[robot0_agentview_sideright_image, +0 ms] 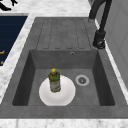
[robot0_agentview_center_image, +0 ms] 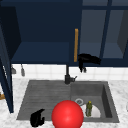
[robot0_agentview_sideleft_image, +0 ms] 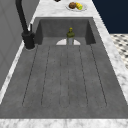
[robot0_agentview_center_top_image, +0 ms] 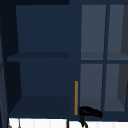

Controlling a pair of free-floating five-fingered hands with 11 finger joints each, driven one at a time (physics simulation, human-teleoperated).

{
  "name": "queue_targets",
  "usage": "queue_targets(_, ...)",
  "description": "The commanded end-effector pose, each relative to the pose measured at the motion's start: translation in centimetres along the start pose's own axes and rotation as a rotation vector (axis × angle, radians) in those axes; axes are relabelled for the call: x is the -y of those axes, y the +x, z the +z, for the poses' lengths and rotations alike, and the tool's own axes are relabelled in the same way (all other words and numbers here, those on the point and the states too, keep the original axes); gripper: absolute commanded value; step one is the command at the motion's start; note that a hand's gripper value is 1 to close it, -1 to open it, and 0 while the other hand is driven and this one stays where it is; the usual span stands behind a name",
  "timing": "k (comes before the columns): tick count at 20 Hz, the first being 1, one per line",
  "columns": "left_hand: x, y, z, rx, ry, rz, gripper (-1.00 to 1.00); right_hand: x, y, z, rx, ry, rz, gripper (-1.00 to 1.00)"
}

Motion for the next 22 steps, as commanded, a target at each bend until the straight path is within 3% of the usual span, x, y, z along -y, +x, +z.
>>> queue_targets(1,0.0,0.0,0.0,0.000,0.000,0.000,0.00,-0.6,-0.6,-1.9,0.033,0.034,-0.002,-1.00)
queue_targets(16,0.0,0.0,0.0,0.000,0.000,0.000,0.00,-4.5,-8.3,-7.0,0.195,0.047,0.027,-1.00)
queue_targets(22,0.0,0.0,0.0,0.000,0.000,0.000,0.00,-5.7,-8.7,-9.1,0.237,0.045,0.000,-1.00)
